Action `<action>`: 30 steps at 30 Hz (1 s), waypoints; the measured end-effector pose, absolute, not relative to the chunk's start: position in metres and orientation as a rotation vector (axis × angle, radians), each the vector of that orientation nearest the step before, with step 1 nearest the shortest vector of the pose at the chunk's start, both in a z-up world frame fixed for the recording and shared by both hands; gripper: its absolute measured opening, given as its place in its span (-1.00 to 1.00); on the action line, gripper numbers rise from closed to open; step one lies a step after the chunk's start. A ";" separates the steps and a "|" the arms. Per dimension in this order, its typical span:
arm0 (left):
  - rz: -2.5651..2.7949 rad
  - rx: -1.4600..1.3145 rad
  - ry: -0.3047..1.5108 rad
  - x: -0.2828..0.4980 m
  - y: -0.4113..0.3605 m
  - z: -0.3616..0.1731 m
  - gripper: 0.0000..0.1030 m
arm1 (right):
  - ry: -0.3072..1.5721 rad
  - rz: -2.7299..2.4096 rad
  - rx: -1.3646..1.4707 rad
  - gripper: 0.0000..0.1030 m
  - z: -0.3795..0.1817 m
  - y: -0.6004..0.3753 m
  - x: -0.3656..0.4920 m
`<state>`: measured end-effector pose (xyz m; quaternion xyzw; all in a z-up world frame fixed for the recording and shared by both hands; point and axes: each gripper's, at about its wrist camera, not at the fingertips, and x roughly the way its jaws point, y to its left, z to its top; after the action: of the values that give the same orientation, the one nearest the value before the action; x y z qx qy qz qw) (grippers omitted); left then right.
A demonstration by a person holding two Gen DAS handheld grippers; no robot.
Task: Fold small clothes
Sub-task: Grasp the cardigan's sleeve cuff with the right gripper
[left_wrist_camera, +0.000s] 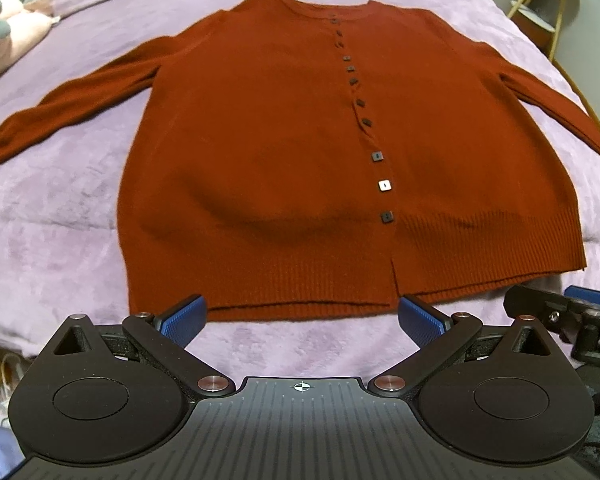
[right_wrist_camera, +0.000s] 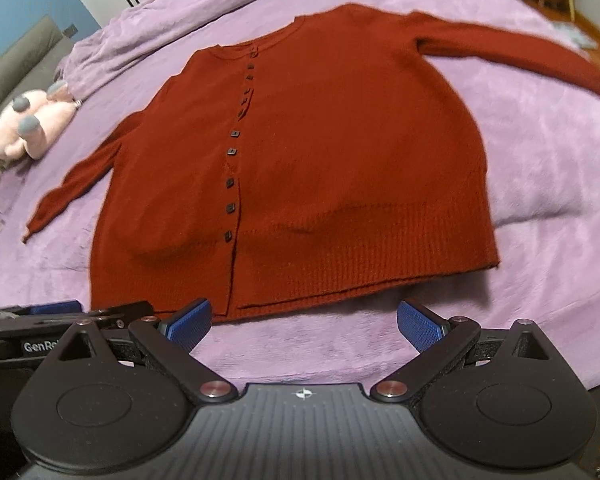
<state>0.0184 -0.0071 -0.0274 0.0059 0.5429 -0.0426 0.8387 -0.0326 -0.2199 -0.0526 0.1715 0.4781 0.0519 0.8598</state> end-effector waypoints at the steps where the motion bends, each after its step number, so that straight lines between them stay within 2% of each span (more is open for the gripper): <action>1: -0.099 0.002 1.148 0.020 -0.006 -0.028 1.00 | 0.991 0.121 0.396 0.92 -0.054 -0.228 -0.030; 3: -0.121 -0.017 1.136 0.022 -0.005 -0.028 1.00 | 0.884 0.124 0.480 0.92 -0.052 -0.252 -0.027; 6: -0.193 -0.053 1.081 0.031 -0.001 -0.028 1.00 | 0.465 0.036 0.607 0.92 -0.048 -0.316 -0.033; 7: -0.212 -0.070 1.072 0.036 0.001 -0.029 1.00 | 0.398 0.004 0.616 0.92 -0.049 -0.332 -0.031; 12: -0.153 -0.090 0.995 0.067 0.011 -0.038 1.00 | 0.324 -0.280 0.786 0.92 -0.073 -0.443 0.000; 15: -0.095 -0.053 0.925 0.080 0.010 -0.043 1.00 | 0.310 -0.403 0.988 0.87 -0.097 -0.506 0.009; 17: -0.064 -0.054 0.923 0.090 0.010 -0.051 1.00 | 0.263 -0.477 1.151 0.60 -0.118 -0.535 0.006; 19: -0.048 -0.094 0.948 0.100 0.014 -0.061 1.00 | 0.223 -0.517 1.267 0.00 -0.135 -0.555 0.004; 21: -0.033 -0.168 0.997 0.107 0.020 -0.074 1.00 | 0.196 -0.549 1.313 -0.34 -0.150 -0.565 0.007; 22: -0.029 -0.201 1.011 0.108 0.021 -0.078 1.00 | 0.182 -0.559 1.322 -0.42 -0.149 -0.577 0.007; 27: -0.014 -0.324 0.991 0.106 0.037 -0.089 1.00 | 0.175 -0.597 1.306 -0.43 -0.158 -0.591 0.019; 29: -0.026 -0.325 1.002 0.108 0.038 -0.092 1.00 | 0.216 -0.608 1.284 -0.54 -0.154 -0.596 0.028; 30: -0.034 -0.313 1.011 0.110 0.037 -0.094 1.00 | 0.250 -0.628 1.251 -0.79 -0.147 -0.594 0.035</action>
<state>0.1099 0.0373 -0.0937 -0.1494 0.4820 -0.0161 0.8632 0.0355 -0.5941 -0.1473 0.5743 0.1147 -0.2881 0.7576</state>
